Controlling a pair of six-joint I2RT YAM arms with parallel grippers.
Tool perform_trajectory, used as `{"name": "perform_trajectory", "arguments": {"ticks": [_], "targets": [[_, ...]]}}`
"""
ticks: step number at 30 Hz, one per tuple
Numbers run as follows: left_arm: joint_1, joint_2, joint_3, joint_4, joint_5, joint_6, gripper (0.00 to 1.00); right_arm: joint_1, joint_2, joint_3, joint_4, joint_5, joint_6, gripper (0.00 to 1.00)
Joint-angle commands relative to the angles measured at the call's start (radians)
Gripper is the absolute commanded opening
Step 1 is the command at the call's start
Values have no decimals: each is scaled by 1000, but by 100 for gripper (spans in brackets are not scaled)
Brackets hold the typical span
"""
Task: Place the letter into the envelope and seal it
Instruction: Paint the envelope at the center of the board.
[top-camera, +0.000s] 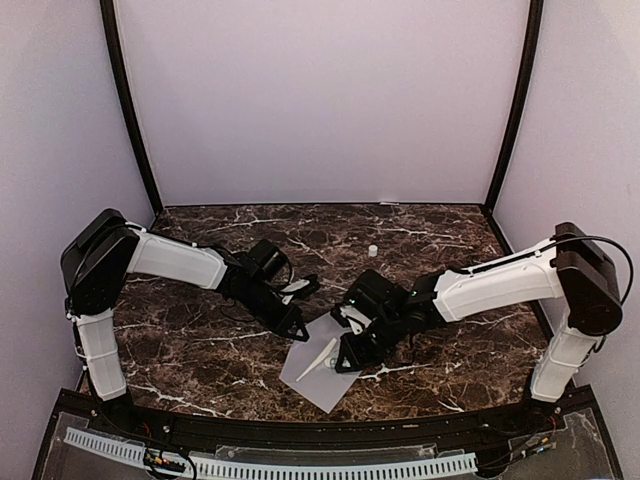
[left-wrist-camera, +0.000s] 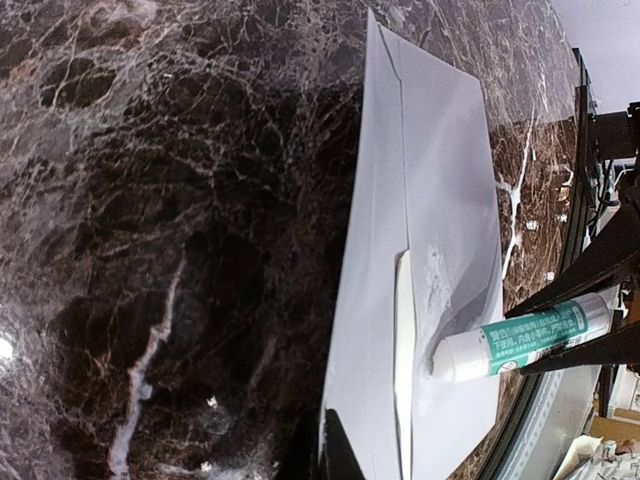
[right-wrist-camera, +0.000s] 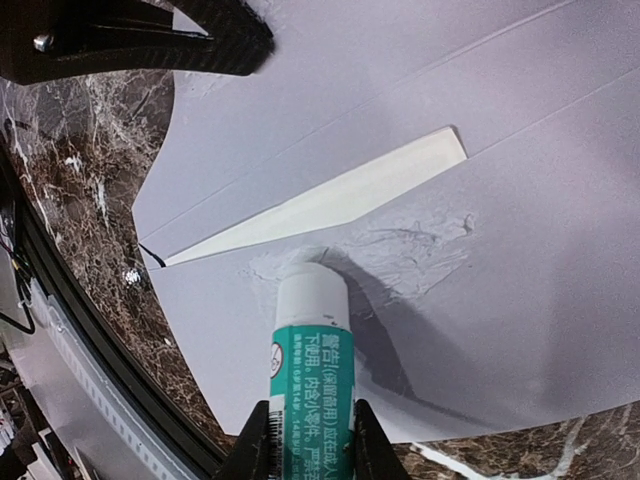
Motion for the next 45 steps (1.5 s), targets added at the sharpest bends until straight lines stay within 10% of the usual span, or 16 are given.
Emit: {"name": "perform_trajectory", "arguments": {"ticks": [1,45], "targets": [[5,-9,-9,-2,-3,-4,0,31,71,-28,-156,0,41,0],[-4,0,-2,-19,10,20,0,-233,219,115,-190,133,-141,0]]}}
